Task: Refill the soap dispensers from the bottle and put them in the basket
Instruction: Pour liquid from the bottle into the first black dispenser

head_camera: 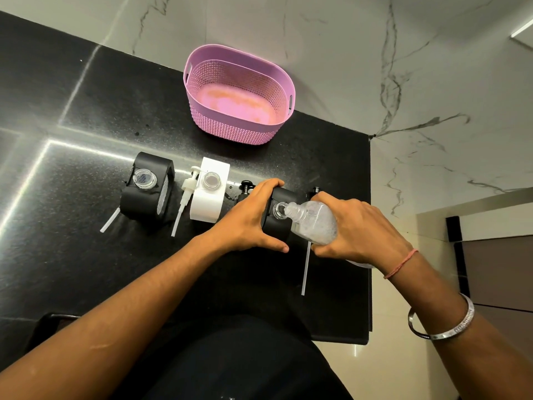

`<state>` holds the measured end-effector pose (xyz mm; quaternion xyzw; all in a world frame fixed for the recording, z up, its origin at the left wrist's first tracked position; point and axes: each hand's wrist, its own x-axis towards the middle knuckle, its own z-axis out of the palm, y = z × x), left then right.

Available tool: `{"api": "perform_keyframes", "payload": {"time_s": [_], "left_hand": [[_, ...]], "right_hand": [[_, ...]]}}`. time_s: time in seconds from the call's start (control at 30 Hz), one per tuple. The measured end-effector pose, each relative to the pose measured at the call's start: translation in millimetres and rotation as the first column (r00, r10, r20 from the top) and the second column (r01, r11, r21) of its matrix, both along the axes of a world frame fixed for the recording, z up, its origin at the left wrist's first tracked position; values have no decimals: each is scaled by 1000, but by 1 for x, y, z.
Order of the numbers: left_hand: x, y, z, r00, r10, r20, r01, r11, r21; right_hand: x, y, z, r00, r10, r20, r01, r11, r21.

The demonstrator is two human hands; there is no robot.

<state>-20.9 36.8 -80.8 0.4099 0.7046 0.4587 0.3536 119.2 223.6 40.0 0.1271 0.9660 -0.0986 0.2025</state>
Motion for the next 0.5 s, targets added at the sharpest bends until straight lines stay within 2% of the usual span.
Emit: {"api": "perform_keyframes", "payload": {"time_s": [0.5], "left_hand": [[-2,1,-3,999,-26,19,26,1000,2]], "right_hand": [[-1,-2,1,1000,-7,3,7,1000,10]]}}
